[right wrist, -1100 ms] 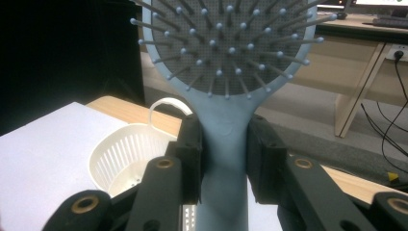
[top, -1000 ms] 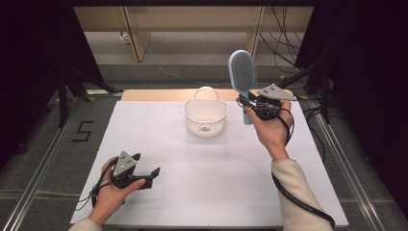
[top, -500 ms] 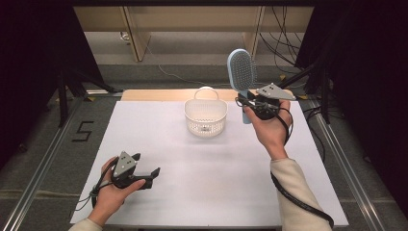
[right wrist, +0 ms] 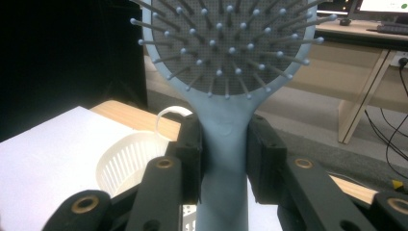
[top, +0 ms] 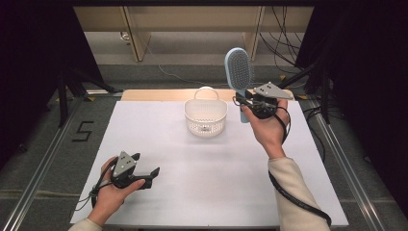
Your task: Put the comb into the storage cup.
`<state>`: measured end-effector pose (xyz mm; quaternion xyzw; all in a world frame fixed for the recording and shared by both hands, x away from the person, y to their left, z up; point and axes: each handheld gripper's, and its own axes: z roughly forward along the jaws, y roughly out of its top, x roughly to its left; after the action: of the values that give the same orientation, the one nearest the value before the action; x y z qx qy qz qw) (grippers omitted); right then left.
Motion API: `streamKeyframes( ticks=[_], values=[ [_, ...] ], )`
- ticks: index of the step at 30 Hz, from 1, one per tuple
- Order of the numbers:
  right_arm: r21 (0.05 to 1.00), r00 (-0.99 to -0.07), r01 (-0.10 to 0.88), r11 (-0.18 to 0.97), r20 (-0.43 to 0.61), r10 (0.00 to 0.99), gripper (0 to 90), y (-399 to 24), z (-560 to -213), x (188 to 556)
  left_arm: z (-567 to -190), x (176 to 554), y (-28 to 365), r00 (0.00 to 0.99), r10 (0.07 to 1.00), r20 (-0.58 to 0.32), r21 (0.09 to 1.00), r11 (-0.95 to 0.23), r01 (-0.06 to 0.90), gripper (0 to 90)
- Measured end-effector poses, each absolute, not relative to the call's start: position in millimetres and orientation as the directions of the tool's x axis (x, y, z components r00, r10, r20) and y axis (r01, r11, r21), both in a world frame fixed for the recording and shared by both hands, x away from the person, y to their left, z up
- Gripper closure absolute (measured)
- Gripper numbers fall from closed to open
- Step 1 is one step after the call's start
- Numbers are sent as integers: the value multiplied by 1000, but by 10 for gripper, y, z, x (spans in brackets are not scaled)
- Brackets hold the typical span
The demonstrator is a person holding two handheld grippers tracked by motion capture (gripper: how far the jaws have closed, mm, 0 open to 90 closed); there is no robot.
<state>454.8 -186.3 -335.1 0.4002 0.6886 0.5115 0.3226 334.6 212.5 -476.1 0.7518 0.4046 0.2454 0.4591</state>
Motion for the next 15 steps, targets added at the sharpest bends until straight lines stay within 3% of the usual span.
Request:
streamKeyframes(
  ticks=[15],
  values=[
    [965, -473, 214, 151, -33, 880, 703, -1853, -3325, 4561, -4758, 3344, 2124, 550, 835, -2, 890, -250, 382, 104]
  ],
)
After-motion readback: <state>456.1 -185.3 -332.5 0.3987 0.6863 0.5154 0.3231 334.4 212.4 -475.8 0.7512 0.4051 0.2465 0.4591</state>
